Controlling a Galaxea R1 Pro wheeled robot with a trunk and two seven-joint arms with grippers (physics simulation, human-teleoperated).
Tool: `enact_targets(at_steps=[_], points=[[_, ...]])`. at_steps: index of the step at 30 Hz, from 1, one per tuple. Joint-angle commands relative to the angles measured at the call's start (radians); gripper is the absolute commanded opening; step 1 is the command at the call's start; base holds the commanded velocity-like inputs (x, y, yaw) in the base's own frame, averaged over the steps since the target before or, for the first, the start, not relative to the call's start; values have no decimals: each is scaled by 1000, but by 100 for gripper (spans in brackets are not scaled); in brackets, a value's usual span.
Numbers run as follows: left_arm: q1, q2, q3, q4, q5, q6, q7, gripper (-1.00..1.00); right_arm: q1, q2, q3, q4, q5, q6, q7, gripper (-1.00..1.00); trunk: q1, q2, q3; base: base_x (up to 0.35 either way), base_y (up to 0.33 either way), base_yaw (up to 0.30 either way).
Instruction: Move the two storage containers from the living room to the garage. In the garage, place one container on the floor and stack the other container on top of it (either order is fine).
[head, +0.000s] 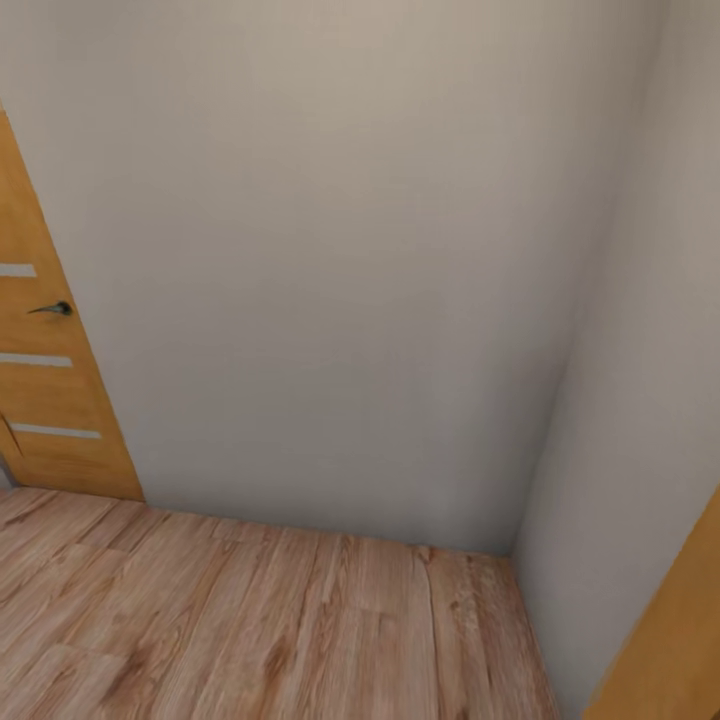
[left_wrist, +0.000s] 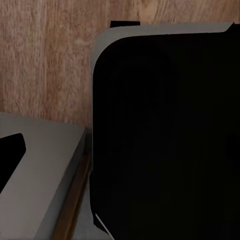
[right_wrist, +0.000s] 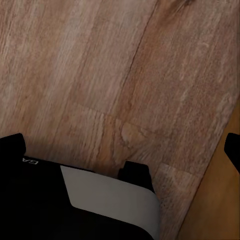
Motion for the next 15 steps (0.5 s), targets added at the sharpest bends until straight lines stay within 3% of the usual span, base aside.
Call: enact_targets(at_steps=[1,6,15], points=[[0,0,1,-2,1,-1,2,100,0,1,7,2,-11,-4,5,100,0,0,-1,251,0,0],[0,1,1,-1,1,-1,2,100,0,1,7,2,-10,-5,5,100,0,0,-1,167,0,150],[0,1,1,-2,1,-1,2,100,0,1,7,2,-10,-5,5,100,0,0,-1,17,0,265]])
